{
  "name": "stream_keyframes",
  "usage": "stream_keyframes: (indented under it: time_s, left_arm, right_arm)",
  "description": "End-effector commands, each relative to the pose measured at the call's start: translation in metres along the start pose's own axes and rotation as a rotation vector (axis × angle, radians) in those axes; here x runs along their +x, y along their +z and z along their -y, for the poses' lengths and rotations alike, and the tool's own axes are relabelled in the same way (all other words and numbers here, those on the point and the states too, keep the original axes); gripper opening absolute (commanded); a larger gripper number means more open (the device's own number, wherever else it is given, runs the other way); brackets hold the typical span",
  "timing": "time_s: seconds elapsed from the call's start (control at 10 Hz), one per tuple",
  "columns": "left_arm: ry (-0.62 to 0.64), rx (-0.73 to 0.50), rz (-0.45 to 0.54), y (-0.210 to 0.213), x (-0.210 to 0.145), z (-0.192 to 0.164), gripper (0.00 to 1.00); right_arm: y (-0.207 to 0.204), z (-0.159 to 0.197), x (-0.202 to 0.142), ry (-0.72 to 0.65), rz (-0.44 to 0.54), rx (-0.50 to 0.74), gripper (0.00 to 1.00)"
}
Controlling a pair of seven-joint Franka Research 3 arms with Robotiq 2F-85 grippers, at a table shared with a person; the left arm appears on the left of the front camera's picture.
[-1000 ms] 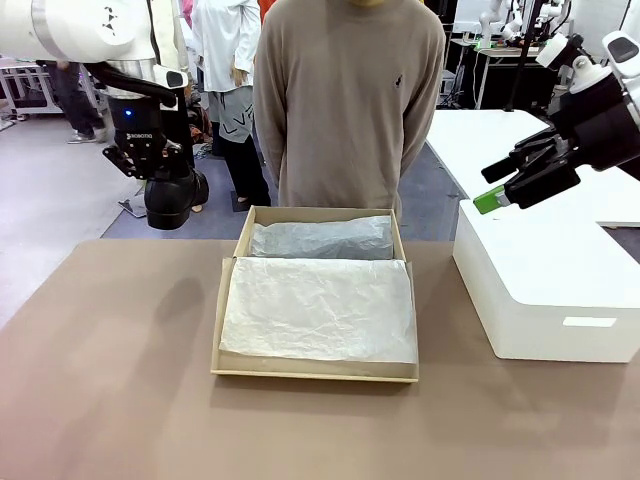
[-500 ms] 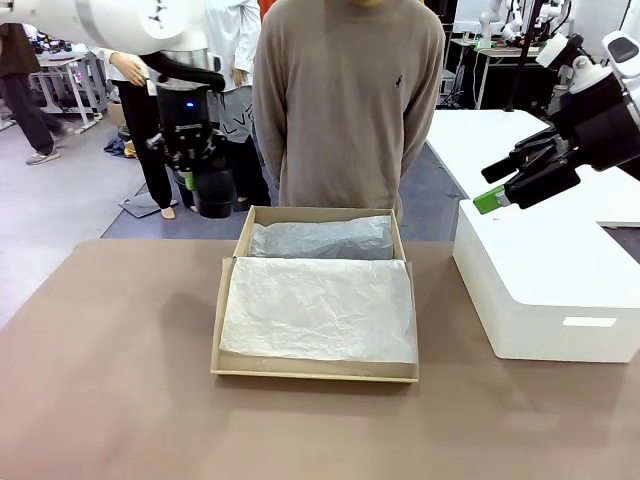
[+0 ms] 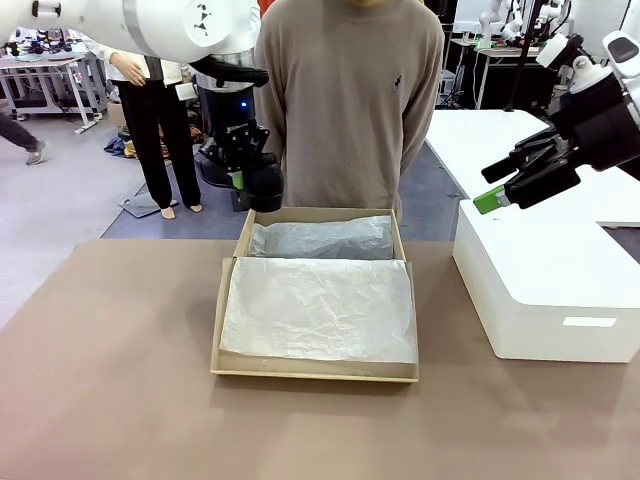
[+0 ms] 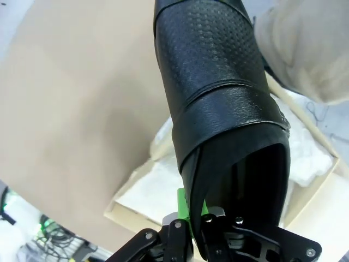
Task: Pack the shoes into the box.
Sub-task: Place the other shoe of the Shoes into the Shoes Box.
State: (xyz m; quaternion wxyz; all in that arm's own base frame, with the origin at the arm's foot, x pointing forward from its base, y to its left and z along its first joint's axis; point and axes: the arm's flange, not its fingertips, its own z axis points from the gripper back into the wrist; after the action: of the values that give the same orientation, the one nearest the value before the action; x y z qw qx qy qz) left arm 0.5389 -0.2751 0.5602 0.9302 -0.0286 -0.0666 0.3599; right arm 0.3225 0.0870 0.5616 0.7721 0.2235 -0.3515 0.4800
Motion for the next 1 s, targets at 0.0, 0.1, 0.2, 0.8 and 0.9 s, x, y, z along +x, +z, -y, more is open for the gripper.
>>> stream_keyframes:
  time_s: [0.0,0.1,0.2,0.8,0.9]
  left_arm:
    - [-0.009,-0.027,-0.003,-0.001,-0.003,-0.002,0.0]
    - [0.0,0.0,0.0,0.0,0.0,0.0,0.0]
    - [0.0,0.0,0.0,0.0,0.0,0.0,0.0]
    - [0.197,0.01,0.023,-0.001,-0.025,0.018,0.0]
    - [0.256,0.018,0.014,0.002,-0.041,0.03,0.0]
  right_arm:
    - [-0.001,0.003,0.002,0.021,0.026,0.015,1.0]
    - [-0.001,0.003,0.002,0.021,0.026,0.015,1.0]
    - [-0.001,0.003,0.002,0.021,0.026,0.015,1.0]
    - [-0.001,0.003,0.002,0.021,0.026,0.015,1.0]
    - [-0.001,0.003,0.002,0.021,0.026,0.015,1.0]
